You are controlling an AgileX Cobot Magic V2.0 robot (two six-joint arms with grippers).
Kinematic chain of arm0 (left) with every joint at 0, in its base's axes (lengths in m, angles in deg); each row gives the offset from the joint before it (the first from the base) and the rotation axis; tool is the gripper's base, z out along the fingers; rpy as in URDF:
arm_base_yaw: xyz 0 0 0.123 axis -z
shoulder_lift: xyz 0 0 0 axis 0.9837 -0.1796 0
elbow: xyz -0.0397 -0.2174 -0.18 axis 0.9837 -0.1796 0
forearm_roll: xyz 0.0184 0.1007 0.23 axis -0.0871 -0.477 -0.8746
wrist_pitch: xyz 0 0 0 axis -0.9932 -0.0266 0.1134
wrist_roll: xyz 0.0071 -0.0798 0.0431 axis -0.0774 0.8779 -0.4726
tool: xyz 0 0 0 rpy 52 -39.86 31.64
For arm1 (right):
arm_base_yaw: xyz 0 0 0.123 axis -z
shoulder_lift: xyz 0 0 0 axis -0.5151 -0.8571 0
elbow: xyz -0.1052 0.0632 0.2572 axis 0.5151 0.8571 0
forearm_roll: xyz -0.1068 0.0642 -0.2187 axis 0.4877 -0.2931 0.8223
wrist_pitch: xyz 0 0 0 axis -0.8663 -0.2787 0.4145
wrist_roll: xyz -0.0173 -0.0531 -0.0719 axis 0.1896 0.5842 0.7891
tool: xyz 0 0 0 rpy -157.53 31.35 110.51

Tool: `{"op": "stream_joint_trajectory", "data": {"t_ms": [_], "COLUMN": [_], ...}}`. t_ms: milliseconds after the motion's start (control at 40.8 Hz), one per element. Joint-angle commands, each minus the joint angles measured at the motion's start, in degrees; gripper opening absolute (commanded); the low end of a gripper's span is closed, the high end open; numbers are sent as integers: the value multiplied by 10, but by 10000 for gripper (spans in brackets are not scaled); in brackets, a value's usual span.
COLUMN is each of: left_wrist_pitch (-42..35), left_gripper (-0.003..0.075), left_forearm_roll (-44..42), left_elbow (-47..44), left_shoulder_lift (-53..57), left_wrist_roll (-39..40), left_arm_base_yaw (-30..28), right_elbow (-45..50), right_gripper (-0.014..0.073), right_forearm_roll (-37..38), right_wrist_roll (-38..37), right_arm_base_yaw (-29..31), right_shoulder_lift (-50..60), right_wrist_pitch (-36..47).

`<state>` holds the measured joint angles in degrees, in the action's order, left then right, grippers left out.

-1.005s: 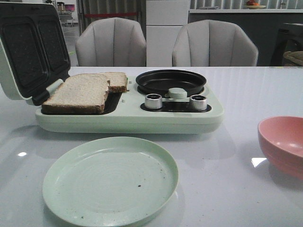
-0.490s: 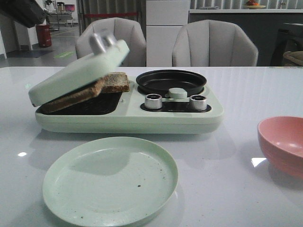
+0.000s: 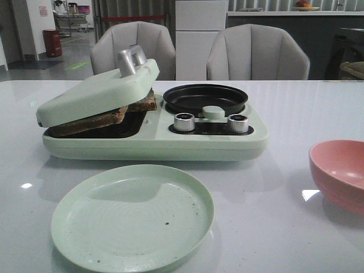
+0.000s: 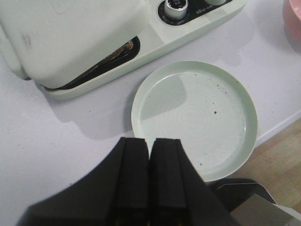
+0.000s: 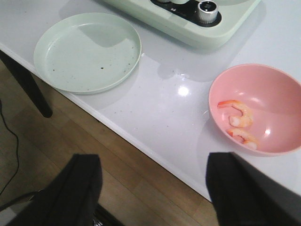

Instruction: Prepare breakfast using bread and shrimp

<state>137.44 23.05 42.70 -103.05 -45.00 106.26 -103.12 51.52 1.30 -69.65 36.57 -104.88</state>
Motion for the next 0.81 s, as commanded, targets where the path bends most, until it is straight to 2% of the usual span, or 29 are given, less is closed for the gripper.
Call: {"op": "stream_joint_trajectory", "data": {"t_ms": [0, 221, 368, 784], "left_wrist_pitch": [-41, -37, -37, -33], "left_gripper": [102, 102, 102, 102], "left_forearm_roll": [-9, -11, -11, -11], "left_elbow": [-22, -110, -147, -160], "left_shoulder_lift": [79, 247, 317, 344], "left_wrist_roll": [24, 24, 24, 24], "left_arm_base_yaw": [8, 8, 8, 8], "right_elbow": [-14, -14, -14, -14], "right_gripper": [568, 568, 568, 568], "right_forearm_roll": [7, 7, 7, 7], "right_wrist_roll": [-1, -1, -1, -1], "right_arm_base_yaw": [0, 0, 0, 0], "right_shoulder_lift": [-4, -4, -4, -4], "right_wrist_pitch": [37, 37, 37, 37]}}
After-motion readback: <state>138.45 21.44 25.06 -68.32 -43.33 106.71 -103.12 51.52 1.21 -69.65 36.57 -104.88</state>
